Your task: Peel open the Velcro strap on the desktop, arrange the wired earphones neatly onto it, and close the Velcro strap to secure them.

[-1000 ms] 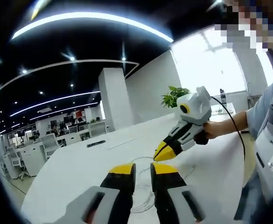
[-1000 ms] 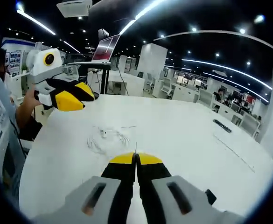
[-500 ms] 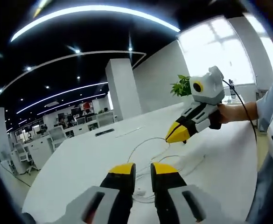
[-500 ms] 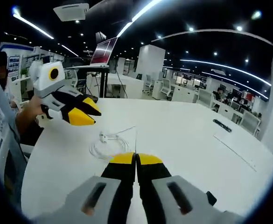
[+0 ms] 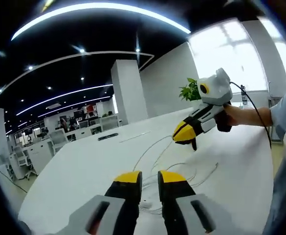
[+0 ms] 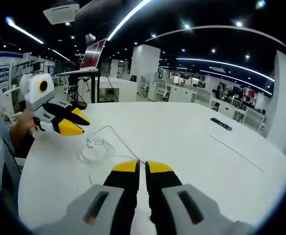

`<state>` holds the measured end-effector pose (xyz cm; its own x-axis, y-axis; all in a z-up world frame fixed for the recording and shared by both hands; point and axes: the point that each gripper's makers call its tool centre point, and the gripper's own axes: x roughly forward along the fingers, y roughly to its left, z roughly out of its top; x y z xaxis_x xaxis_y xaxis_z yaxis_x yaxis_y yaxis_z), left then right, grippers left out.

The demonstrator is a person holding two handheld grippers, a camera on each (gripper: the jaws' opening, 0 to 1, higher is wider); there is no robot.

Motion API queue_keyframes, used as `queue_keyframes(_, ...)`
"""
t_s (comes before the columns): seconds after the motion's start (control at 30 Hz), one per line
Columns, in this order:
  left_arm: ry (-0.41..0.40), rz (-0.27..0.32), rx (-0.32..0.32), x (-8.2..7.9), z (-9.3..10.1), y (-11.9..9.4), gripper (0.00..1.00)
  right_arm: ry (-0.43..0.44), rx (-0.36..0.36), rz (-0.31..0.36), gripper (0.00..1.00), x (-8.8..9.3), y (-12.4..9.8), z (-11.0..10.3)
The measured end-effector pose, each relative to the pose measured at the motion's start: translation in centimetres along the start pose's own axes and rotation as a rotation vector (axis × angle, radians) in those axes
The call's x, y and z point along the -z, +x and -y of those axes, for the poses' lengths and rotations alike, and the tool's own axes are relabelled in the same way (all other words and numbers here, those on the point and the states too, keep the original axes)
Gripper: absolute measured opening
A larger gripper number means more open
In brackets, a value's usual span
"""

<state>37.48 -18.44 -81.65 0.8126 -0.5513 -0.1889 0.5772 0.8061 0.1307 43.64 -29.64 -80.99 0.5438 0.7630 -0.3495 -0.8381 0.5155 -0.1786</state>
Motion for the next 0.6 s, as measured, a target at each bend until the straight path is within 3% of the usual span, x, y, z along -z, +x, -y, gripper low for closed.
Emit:
queue_keyframes(0.37,0.003,-0.009,-0.016,0.4,-0.5,0.1,0.17,-0.011,-0.174,-0.021,0.08,1.0,-1.7,-5.6)
queue_keyframes(0.6,-0.003,-0.018,-0.021,0.8,-0.9,0.1,0.17,-0.003,-0.214,-0.031,0.08,1.2,-1.7,-6.6)
